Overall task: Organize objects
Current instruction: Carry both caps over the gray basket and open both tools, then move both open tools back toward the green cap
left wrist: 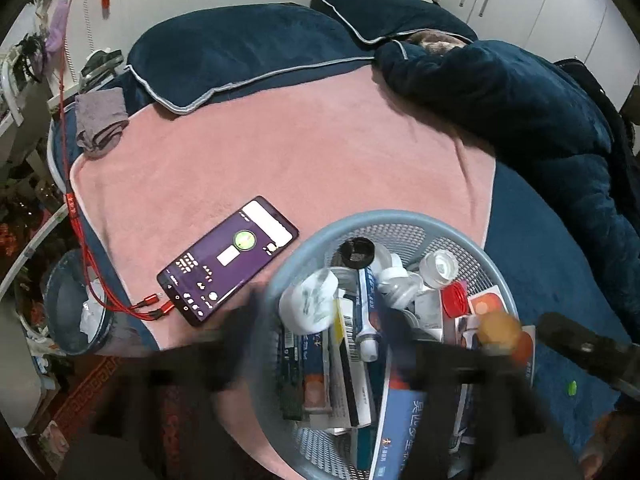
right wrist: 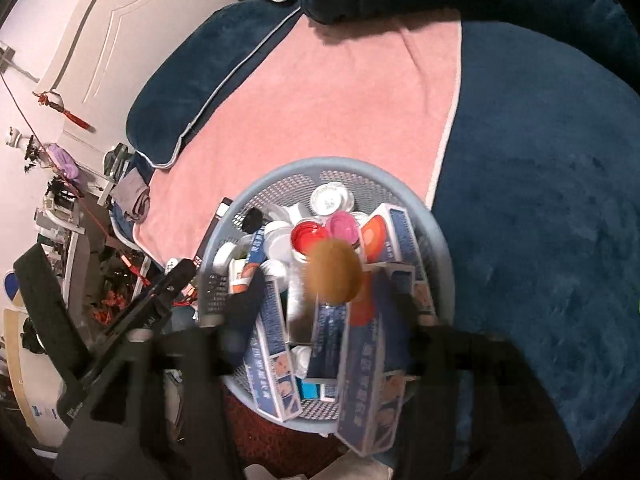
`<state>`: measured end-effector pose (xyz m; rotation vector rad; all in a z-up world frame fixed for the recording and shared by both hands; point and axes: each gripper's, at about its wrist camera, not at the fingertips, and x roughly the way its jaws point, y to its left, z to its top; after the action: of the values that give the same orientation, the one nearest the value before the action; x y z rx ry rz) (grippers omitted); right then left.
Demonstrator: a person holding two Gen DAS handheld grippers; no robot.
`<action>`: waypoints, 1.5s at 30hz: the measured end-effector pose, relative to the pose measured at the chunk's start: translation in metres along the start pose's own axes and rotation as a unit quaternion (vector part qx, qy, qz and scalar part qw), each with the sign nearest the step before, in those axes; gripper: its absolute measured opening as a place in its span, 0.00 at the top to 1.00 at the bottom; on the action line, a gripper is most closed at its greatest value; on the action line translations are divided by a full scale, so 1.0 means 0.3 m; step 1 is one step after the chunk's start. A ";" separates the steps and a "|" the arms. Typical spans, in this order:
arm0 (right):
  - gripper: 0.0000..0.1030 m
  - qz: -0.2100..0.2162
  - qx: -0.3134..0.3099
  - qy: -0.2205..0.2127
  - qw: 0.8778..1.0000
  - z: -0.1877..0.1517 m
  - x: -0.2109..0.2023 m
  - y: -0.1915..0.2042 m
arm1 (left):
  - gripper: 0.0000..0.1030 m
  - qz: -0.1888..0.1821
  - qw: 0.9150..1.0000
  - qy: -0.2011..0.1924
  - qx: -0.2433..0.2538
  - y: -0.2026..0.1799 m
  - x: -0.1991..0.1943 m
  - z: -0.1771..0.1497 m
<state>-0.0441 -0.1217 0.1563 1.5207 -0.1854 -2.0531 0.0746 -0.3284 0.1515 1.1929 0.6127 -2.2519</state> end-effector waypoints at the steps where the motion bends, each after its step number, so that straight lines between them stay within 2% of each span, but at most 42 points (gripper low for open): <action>1: 0.11 0.001 -0.003 -0.013 1.000 -0.005 -0.018 -0.009 | 0.00 -0.002 1.000 0.000 0.002 0.000 -0.002 0.001; 3: 0.05 -0.006 -0.002 -0.018 1.000 -0.011 -0.041 -0.022 | 0.01 0.000 1.000 -0.002 0.012 -0.006 -0.008 0.003; 9: 0.04 -0.043 -0.004 -0.024 0.999 -0.020 -0.099 -0.076 | 0.01 0.007 0.999 0.006 0.039 -0.023 -0.016 -0.012; 23: 0.01 -0.079 -0.038 -0.034 0.996 -0.054 -0.187 -0.117 | 0.01 -0.007 0.998 0.005 0.063 -0.134 -0.060 -0.045; 35: 0.01 -0.089 0.005 -0.047 0.995 -0.091 -0.292 -0.309 | 0.01 -0.015 0.995 0.004 0.103 -0.332 -0.085 -0.082; 45: 0.00 -0.096 0.061 -0.066 0.991 -0.137 -0.398 -0.521 | 0.01 -0.026 0.985 0.003 0.170 -0.579 -0.101 -0.147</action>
<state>-0.0405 0.0784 0.1743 1.5257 -0.2280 -2.3350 0.0074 -0.1619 0.1806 1.3572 0.2679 -2.4668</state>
